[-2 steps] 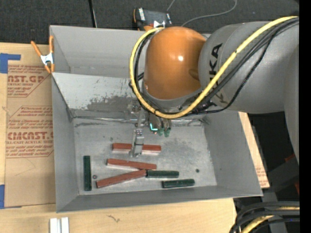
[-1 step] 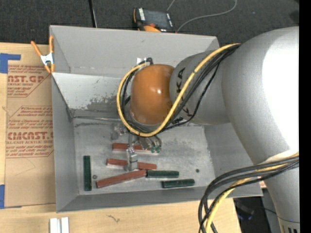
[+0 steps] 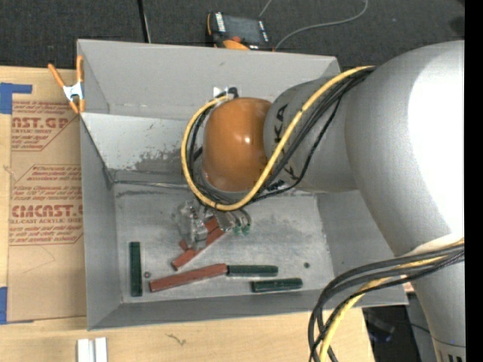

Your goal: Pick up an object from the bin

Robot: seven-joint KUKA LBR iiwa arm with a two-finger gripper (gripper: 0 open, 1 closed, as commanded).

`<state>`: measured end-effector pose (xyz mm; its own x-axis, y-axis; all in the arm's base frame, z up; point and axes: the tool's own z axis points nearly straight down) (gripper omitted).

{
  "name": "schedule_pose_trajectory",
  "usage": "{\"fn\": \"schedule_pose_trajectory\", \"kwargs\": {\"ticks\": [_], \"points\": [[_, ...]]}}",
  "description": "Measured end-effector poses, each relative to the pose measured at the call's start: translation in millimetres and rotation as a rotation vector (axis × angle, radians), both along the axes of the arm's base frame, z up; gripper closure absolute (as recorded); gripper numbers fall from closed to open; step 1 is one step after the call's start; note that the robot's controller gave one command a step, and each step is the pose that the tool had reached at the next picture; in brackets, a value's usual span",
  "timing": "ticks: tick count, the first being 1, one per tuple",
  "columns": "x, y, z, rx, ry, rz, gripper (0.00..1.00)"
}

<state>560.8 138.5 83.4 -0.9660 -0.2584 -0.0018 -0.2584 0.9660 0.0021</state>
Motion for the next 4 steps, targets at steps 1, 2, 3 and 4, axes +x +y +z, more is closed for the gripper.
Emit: {"fn": "schedule_pose_trajectory", "kwargs": {"ticks": [1,2,3,4], "points": [[0.2,-0.4,0.0,0.0,0.0,0.0,0.0],[0.1,-0.5,0.0,0.0,0.0,-0.001,1.0],[0.2,-0.5,-0.1,0.0,0.0,-0.001,0.0],[0.3,-0.5,0.2,0.0,-0.001,-0.001,1.0]]}}
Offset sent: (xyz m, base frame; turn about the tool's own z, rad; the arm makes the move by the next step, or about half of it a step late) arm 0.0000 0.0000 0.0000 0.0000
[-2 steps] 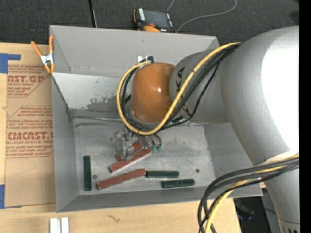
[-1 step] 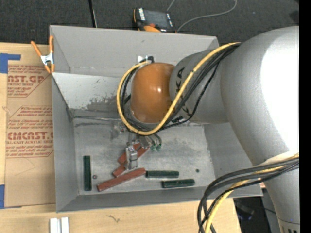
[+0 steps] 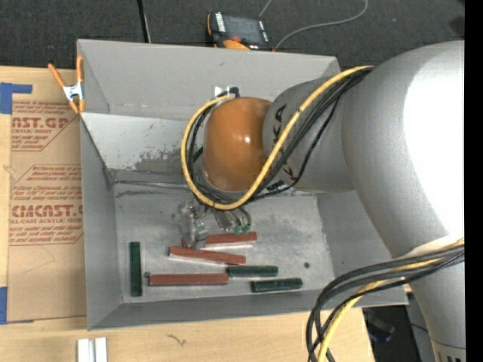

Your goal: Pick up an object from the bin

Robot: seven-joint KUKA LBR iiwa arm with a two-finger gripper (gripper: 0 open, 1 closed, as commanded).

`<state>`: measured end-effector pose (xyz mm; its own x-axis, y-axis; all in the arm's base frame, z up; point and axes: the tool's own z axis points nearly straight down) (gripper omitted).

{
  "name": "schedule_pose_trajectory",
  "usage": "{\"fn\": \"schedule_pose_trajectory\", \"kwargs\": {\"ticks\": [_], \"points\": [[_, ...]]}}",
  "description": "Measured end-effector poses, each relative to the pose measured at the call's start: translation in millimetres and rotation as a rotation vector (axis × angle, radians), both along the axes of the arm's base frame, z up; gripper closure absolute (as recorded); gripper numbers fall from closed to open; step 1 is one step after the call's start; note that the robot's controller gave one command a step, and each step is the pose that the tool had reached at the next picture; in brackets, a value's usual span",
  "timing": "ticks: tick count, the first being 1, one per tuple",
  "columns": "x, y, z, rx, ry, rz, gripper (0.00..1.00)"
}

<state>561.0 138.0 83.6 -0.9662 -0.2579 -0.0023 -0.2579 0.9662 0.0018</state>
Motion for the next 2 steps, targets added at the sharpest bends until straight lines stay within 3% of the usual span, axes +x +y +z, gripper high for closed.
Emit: {"fn": "schedule_pose_trajectory", "kwargs": {"ticks": [1,2], "points": [[0.0,0.2,-0.1,0.0,0.0,0.0,0.0],[-36.8,-68.1,-8.5,-0.003,0.003,-0.031,0.0]]}}
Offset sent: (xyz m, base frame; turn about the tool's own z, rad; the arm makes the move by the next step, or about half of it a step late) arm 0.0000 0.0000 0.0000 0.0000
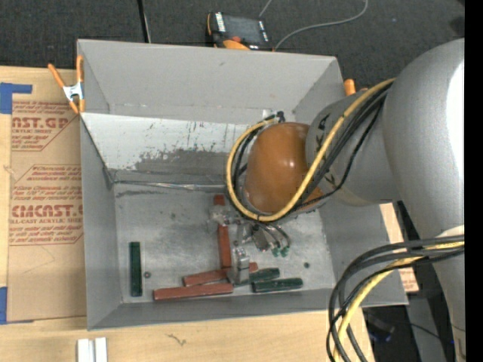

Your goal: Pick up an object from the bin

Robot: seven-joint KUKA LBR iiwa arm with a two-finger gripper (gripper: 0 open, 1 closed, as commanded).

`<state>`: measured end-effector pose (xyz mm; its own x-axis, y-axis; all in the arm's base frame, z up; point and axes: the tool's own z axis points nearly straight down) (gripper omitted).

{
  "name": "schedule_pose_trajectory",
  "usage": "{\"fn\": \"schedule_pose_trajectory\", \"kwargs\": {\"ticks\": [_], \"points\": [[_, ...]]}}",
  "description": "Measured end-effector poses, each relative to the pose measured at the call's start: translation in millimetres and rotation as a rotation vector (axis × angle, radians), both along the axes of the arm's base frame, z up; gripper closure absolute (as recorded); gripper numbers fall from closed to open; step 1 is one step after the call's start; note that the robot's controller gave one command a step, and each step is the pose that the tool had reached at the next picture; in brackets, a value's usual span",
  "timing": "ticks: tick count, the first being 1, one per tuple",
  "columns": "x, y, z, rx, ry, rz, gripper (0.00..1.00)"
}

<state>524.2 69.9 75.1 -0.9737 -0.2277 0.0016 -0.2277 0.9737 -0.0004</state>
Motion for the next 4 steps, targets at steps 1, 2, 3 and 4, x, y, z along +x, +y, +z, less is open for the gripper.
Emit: {"fn": "schedule_pose_trajectory", "kwargs": {"ticks": [1,2,3,4], "points": [[-1.9,-58.3,-5.1,0.0,-0.002,0.014,0.0],[-0.4,-55.2,-1.8,0.002,-0.005,0.017,1.0],[0.6,4.6,145.2,0.003,-0.011,0.034,1.0],[-47.1,26.5,82.4,0.002,0.007,0.087,1.0]]}}
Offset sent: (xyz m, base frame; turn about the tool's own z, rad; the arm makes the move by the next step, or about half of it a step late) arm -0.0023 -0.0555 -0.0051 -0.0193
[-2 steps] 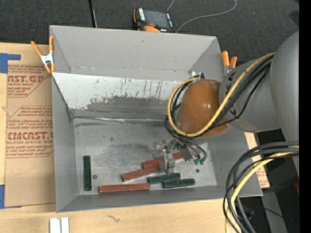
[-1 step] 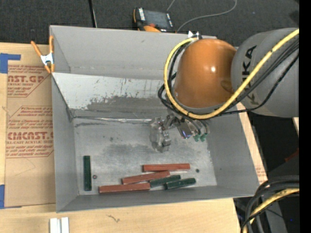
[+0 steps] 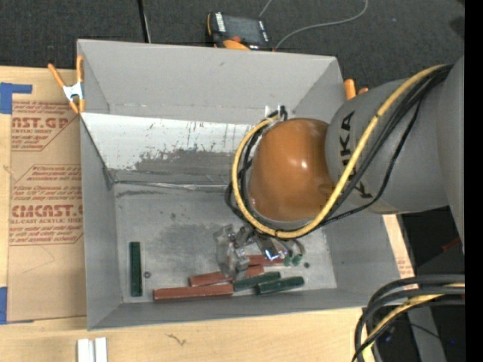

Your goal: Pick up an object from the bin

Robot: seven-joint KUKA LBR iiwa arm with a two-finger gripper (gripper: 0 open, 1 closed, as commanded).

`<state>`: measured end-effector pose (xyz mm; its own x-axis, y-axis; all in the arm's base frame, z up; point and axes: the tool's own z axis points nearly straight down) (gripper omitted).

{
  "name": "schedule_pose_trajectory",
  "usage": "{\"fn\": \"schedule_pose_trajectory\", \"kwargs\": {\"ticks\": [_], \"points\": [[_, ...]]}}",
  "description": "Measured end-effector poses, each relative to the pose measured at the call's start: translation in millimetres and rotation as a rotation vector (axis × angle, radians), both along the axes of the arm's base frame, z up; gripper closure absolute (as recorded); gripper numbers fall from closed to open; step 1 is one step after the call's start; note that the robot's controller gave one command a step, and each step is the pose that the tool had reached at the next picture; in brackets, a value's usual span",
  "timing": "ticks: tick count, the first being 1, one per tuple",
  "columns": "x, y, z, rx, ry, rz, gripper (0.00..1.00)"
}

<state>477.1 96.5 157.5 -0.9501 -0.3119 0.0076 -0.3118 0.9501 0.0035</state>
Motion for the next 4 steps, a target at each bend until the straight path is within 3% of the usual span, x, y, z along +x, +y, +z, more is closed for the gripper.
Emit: {"fn": "schedule_pose_trajectory", "kwargs": {"ticks": [1,2,3,4], "points": [[3.1,-1.3,3.3,0.001,-0.008,-0.004,0.0],[19.6,-49.9,-88.4,-0.001,-0.001,0.088,0.0],[23.4,-47.9,-81.4,0.001,-0.014,0.087,1.0],[56.9,-6.0,65.5,0.002,-0.019,0.091,1.0]]}}
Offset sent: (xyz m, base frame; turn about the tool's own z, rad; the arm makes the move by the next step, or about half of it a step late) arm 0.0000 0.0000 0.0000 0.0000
